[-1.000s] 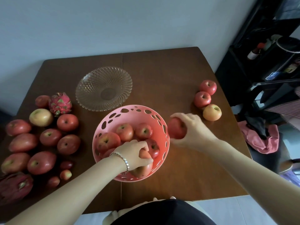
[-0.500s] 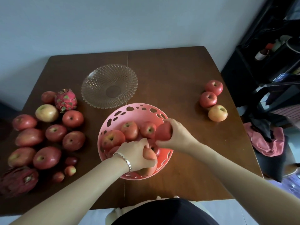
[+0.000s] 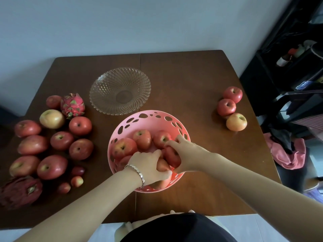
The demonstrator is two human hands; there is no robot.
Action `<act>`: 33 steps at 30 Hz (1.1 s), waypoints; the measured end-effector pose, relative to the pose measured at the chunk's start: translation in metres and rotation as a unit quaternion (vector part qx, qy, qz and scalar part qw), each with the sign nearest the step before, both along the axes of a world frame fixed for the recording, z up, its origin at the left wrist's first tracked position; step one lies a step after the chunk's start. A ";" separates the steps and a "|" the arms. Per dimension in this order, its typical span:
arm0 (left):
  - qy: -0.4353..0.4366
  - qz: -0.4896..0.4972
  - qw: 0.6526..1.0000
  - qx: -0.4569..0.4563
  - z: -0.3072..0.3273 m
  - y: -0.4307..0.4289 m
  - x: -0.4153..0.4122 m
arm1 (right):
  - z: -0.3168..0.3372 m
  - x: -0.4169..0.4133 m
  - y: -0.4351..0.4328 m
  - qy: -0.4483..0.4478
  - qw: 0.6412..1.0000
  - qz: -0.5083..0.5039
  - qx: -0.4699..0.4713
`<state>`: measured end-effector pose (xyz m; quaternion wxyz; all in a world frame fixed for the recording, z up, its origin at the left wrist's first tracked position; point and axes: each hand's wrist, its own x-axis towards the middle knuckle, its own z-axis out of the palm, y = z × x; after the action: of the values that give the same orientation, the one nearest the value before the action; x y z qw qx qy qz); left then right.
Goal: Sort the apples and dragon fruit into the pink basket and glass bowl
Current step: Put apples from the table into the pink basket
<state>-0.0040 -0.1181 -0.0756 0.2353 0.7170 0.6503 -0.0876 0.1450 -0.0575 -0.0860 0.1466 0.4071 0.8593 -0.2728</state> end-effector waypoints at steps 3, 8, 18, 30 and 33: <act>-0.004 0.004 1.000 -0.028 0.001 0.001 0.000 | -0.003 0.000 -0.004 -0.014 0.998 0.035 0.048; -0.201 0.152 0.959 -0.130 -0.005 0.016 0.004 | -0.014 -0.001 -0.012 -0.027 0.991 0.041 0.125; -0.213 0.129 0.955 -0.163 -0.014 0.049 0.006 | -0.002 0.059 0.039 0.227 0.946 -0.230 -0.032; -0.254 0.190 0.930 -0.188 -0.020 0.052 0.015 | -0.080 0.114 0.113 -0.053 0.842 -0.525 0.110; -0.273 0.185 0.927 -0.176 -0.018 0.049 0.014 | -0.082 0.130 0.110 -0.037 0.844 -0.521 0.123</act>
<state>0.0097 -0.0688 -0.0940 0.5383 0.5276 0.6557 0.0439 0.2749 0.0526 -0.1676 -0.0369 0.8192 0.5412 -0.1861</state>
